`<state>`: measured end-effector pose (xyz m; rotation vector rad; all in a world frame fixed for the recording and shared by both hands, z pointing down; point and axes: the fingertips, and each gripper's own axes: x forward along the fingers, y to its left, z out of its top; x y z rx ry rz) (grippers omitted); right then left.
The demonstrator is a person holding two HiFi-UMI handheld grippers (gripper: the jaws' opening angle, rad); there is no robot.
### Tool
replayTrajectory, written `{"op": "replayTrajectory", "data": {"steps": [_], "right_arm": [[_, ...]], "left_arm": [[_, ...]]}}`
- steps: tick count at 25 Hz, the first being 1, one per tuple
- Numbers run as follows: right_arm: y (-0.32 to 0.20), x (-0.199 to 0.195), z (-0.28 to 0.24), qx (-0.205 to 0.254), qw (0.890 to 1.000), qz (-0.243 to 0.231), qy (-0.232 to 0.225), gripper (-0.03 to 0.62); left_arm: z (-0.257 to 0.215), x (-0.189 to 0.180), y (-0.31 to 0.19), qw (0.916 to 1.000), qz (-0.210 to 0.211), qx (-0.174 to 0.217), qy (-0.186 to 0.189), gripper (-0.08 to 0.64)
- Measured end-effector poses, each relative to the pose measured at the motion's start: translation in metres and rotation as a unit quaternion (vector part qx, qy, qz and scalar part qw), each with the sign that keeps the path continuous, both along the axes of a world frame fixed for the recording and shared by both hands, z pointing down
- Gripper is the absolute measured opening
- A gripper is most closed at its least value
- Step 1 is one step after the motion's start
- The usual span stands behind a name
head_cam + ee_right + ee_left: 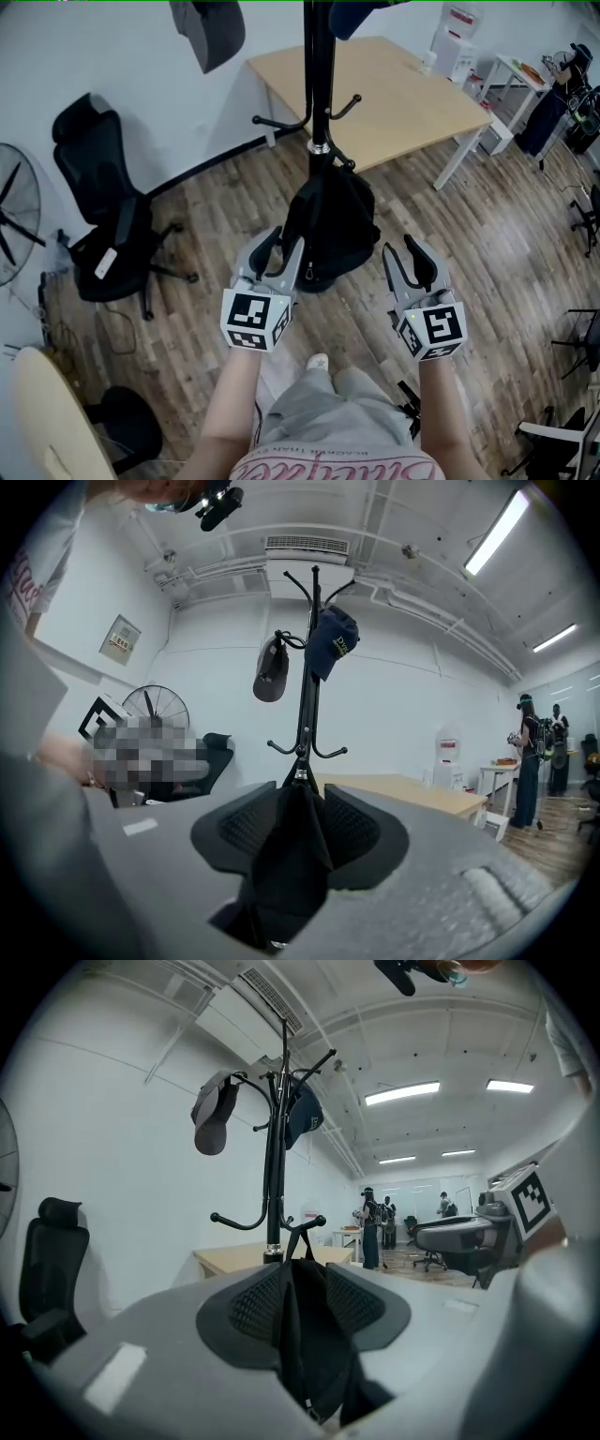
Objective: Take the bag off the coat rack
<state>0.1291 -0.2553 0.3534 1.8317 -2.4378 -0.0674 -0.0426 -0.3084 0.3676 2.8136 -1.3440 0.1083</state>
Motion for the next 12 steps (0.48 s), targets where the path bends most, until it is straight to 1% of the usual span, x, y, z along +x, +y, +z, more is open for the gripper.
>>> {"op": "replayTrajectory", "data": {"steps": [2, 4, 6, 7, 9, 12], "right_arm": [[-0.007, 0.004, 0.005, -0.005, 1.000, 0.001, -0.006, 0.215], [-0.015, 0.006, 0.010, -0.014, 1.000, -0.002, -0.015, 0.305], [-0.024, 0.007, 0.014, -0.021, 0.999, -0.006, -0.023, 0.381], [-0.029, 0.008, 0.017, -0.023, 0.999, -0.008, -0.027, 0.402], [-0.039, 0.009, 0.022, -0.028, 0.999, -0.014, -0.034, 0.421], [-0.053, 0.009, 0.035, -0.045, 0.998, -0.026, -0.040, 0.426]], "left_arm": [[0.007, 0.002, -0.004, 1.0000, 0.001, -0.008, 0.000, 0.195], [0.014, 0.003, -0.007, 0.9999, -0.001, -0.017, 0.003, 0.245], [0.020, 0.005, -0.012, 0.9996, -0.003, -0.026, 0.004, 0.287], [0.024, 0.006, -0.015, 0.9995, -0.003, -0.031, 0.003, 0.303], [0.031, 0.010, -0.021, 0.9993, -0.002, -0.037, -0.001, 0.325], [0.042, 0.015, -0.031, 0.9990, -0.005, -0.045, -0.005, 0.333]]}}
